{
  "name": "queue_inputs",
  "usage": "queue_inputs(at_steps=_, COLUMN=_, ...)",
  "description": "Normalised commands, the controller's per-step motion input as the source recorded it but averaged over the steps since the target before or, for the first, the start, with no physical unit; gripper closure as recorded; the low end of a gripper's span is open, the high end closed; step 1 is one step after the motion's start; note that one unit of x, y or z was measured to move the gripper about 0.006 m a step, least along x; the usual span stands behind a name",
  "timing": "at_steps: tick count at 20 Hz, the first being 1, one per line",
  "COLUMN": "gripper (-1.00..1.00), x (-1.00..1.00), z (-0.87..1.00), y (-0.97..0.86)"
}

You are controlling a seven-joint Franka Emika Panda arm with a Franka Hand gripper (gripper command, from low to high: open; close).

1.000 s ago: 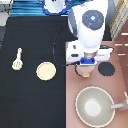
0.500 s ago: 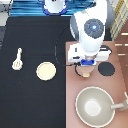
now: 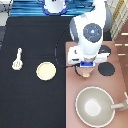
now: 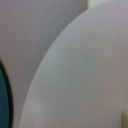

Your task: Take the lid off the pot, put the pot on the plate, and use the tool to push the pot to the front of the table.

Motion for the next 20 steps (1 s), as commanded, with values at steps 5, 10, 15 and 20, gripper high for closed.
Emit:
queue_inputs(at_steps=5, gripper=1.0, x=-0.08, z=0.03, y=0.0)
queue_inputs(at_steps=10, gripper=1.0, x=-0.14, z=0.15, y=0.0)
queue_inputs(at_steps=15, gripper=1.0, x=-0.56, z=0.8, y=0.05)
queue_inputs(at_steps=20, gripper=1.0, x=-0.96, z=0.85, y=0.08)
